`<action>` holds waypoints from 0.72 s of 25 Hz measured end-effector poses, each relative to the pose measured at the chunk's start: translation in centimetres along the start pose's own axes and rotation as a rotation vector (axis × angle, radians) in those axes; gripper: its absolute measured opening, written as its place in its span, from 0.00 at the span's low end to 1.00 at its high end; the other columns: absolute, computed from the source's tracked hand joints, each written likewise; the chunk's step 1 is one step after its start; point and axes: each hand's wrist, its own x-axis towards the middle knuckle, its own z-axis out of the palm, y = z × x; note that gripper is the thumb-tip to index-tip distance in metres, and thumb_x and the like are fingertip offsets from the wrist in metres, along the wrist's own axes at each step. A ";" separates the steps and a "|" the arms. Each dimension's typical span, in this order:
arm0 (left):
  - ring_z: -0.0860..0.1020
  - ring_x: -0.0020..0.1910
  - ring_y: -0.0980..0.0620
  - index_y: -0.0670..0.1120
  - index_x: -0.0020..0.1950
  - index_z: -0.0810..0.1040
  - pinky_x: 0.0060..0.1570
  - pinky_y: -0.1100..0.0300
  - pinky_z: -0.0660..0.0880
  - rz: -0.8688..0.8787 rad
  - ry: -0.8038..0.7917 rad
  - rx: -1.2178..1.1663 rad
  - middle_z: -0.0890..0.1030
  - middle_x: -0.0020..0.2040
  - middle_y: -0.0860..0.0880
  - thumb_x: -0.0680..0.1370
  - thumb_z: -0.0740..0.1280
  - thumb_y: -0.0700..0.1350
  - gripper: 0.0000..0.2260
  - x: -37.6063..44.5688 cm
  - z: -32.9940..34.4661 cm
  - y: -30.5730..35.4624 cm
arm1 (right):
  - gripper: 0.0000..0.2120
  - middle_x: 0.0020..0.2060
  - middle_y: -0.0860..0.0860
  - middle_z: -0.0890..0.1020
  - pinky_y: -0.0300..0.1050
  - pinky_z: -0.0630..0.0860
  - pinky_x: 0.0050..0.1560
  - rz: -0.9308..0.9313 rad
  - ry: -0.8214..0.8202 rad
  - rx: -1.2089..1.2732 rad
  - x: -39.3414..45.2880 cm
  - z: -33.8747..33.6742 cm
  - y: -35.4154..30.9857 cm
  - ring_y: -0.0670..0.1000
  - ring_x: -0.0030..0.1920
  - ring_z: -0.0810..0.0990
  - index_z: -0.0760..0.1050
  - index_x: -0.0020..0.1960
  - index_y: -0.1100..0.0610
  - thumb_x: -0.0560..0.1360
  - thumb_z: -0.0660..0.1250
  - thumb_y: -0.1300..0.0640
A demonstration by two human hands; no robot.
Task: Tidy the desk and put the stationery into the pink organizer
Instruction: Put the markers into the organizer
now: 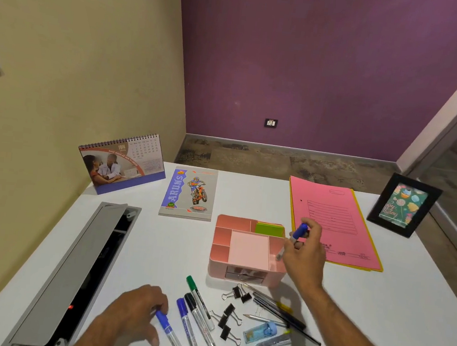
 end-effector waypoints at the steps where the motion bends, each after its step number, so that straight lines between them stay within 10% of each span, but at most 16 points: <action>1: 0.72 0.46 0.62 0.63 0.40 0.70 0.42 0.72 0.67 0.035 0.000 0.053 0.73 0.46 0.62 0.60 0.79 0.59 0.20 0.0 0.3 0.3 | 0.27 0.51 0.53 0.79 0.37 0.73 0.33 -0.022 -0.033 -0.082 0.1 0.2 0.9 0.55 0.40 0.83 0.64 0.67 0.50 0.73 0.69 0.67; 12: 0.77 0.36 0.60 0.49 0.41 0.80 0.35 0.66 0.73 0.018 0.082 -0.229 0.83 0.40 0.52 0.63 0.79 0.51 0.13 0.0 0.3 1.2 | 0.05 0.50 0.50 0.80 0.24 0.66 0.38 0.010 -0.179 -0.261 -1.7 1.2 4.8 0.43 0.45 0.78 0.78 0.52 0.54 0.78 0.65 0.61; 18: 0.74 0.29 0.57 0.49 0.37 0.86 0.33 0.62 0.71 0.063 0.211 -0.627 0.80 0.29 0.48 0.65 0.79 0.49 0.06 0.4 -1.4 2.4 | 0.09 0.56 0.45 0.78 0.52 0.67 0.60 -0.219 -0.072 -0.331 -2.3 1.5 4.2 0.50 0.61 0.70 0.79 0.52 0.51 0.72 0.71 0.53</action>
